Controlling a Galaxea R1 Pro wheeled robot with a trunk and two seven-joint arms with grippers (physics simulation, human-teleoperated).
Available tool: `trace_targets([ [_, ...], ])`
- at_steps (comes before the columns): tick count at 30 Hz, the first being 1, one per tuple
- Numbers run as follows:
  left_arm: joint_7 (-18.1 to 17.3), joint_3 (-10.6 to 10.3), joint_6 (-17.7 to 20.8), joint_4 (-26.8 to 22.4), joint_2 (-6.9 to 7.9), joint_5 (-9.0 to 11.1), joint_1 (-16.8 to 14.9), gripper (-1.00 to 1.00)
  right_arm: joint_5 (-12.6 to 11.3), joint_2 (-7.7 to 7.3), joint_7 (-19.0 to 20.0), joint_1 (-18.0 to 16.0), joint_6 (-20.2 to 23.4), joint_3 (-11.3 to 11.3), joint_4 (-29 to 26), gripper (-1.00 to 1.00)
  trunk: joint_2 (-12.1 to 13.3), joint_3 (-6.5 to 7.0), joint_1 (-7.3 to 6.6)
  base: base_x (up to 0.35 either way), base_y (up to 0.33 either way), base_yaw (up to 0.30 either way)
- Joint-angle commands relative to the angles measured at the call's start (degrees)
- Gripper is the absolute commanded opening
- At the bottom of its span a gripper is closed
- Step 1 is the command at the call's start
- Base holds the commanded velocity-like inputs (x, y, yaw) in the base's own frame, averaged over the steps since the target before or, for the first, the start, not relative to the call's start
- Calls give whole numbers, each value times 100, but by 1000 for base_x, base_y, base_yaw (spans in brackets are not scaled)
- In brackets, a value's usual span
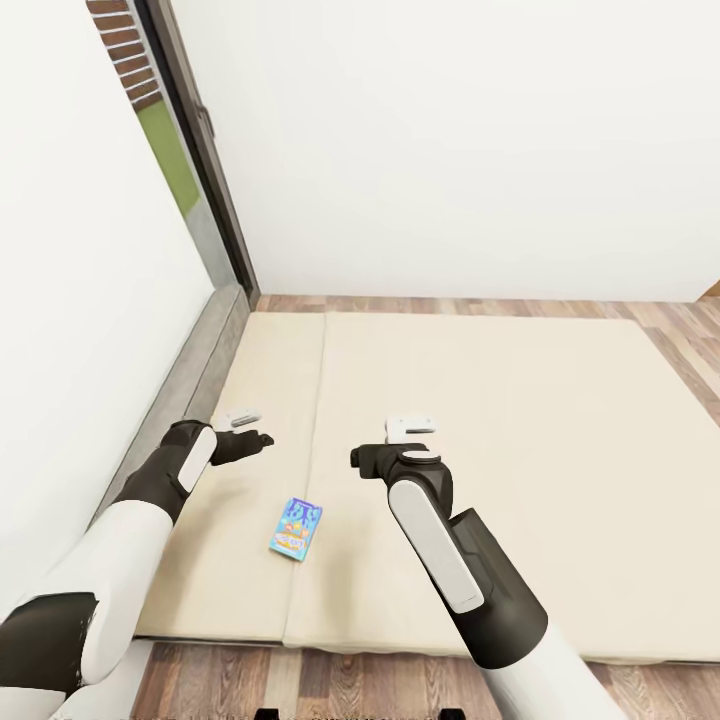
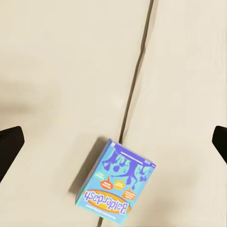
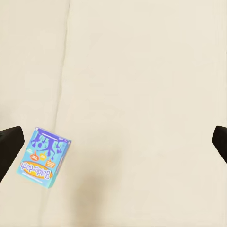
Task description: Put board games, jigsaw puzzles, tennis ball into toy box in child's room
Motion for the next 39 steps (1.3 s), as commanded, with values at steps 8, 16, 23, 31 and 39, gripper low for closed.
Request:
trace_targets([
  [8,8,7,-67,-6,-67,25,-2,100,-49,1,-26,-7,27,5,-1,100,-10,-84,3,0,0,0],
  [16,8,3,-137,26,-180,20,-2,100,-49,1,-11,-7,27,5,3,100,-10,-160,3,0,0,0],
  [23,8,3,-328,39,-220,30,-2,100,-49,1,-7,-7,27,5,4,100,-10,-226,3,0,0,0],
  [31,8,3,-509,250,-225,23,-2,100,-55,1,-7,-7,31,5,4,100,-10,-301,3,0,0,0],
  [39,13,3,-656,362,-229,19,-2,100,-57,1,-5,-7,35,5,4,100,-10,-376,3,0,0,0],
])
